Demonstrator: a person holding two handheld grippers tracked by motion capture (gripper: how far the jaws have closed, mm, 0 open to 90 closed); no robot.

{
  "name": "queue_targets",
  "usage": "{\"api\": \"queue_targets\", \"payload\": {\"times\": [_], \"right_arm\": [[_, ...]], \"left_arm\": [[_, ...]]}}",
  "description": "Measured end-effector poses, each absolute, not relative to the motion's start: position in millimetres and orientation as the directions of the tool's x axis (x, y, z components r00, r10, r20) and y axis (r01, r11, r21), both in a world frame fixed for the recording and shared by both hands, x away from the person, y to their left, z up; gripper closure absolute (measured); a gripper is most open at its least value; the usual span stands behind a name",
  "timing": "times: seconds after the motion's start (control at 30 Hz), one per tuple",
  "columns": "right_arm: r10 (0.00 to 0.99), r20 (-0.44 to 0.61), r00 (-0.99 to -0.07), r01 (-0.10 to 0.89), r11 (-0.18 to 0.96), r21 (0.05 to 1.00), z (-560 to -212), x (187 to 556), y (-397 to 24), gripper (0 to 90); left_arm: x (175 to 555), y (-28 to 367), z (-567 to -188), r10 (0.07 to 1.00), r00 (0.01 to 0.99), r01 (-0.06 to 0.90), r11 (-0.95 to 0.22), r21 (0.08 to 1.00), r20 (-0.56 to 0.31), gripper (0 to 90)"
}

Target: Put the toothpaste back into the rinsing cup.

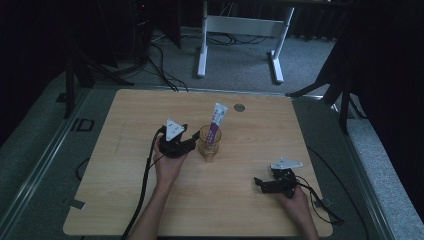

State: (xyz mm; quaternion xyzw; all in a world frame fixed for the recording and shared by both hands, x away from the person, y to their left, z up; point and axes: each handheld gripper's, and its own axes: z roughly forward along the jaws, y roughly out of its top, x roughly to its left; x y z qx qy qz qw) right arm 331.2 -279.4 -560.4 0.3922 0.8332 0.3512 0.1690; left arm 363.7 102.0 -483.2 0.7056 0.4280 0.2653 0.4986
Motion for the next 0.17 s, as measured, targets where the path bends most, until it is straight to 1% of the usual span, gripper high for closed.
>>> {"api": "queue_targets", "payload": {"times": [0.17], "right_arm": [[0.773, -0.004, -0.634, 0.537, 0.444, 0.717, -560.4, 331.0, -279.3, 12.6]], "left_arm": [[360.5, 122.4, -502.9, 0.891, 0.448, 0.404, -0.129, 0.905, -0.073, 44.1]]}}
